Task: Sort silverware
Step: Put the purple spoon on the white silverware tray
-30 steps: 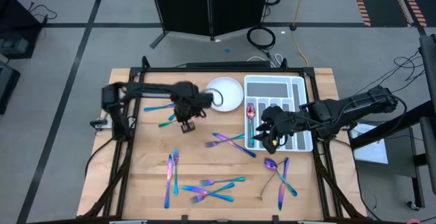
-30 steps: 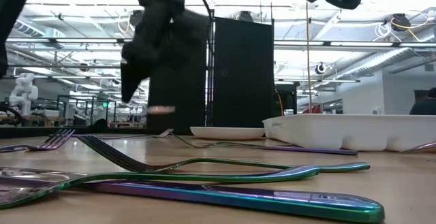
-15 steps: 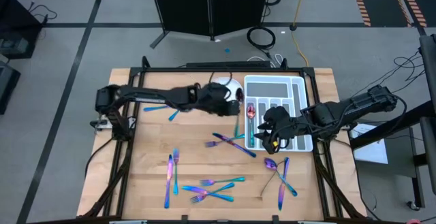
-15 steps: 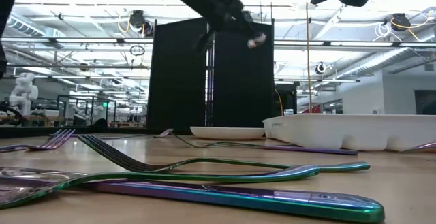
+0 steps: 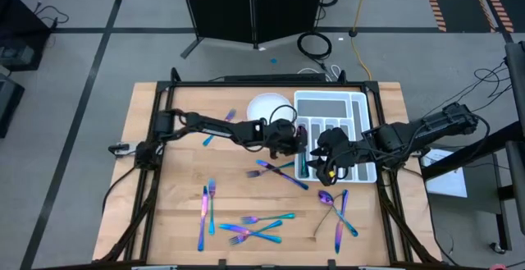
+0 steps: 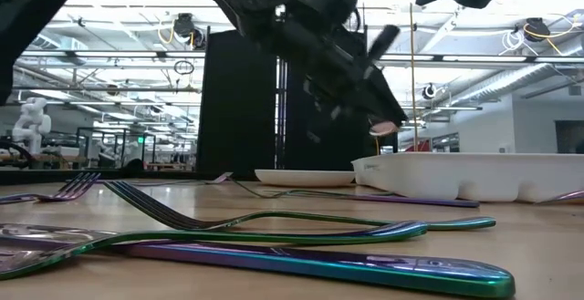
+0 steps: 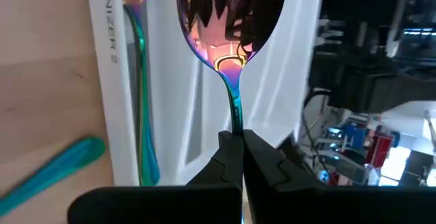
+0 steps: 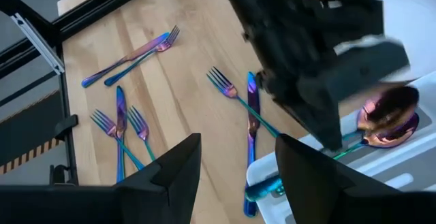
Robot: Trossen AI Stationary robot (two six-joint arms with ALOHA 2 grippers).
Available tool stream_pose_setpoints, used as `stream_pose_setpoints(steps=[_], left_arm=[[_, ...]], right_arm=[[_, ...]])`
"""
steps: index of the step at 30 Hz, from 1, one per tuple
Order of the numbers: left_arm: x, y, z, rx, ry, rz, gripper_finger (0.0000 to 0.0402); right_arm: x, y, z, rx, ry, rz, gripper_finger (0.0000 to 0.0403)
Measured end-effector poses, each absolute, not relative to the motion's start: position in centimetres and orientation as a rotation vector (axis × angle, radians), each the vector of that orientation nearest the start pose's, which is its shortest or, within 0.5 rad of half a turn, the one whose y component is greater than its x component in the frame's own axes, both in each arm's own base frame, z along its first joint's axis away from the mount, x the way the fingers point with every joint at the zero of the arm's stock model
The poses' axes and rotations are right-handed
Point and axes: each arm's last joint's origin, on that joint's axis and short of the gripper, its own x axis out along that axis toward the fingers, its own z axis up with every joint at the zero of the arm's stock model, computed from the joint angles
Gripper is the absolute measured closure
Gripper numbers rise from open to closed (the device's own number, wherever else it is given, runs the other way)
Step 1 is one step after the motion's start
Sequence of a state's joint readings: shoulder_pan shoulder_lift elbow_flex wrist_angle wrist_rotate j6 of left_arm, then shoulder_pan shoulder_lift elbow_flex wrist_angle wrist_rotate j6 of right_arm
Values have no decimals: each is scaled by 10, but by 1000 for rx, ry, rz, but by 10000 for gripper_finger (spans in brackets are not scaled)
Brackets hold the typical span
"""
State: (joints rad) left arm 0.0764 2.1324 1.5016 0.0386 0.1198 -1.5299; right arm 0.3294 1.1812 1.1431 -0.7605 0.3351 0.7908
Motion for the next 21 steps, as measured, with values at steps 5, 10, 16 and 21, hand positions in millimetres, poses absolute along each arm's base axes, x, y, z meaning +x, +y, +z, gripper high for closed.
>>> stream_pose_setpoints(steps=[5, 10, 16, 21], left_arm=[[483, 42, 159, -1518, 587, 452, 402], [491, 57, 144, -1518, 644, 413, 402], [496, 65, 147, -1533, 636, 374, 386], [495, 68, 146, -1517, 637, 377, 349]], right_arm=[[224, 66, 330, 484, 701, -295, 220], [224, 66, 330, 480, 701, -293, 220], [224, 66, 330, 480, 701, -293, 220], [224, 66, 330, 484, 701, -295, 220]])
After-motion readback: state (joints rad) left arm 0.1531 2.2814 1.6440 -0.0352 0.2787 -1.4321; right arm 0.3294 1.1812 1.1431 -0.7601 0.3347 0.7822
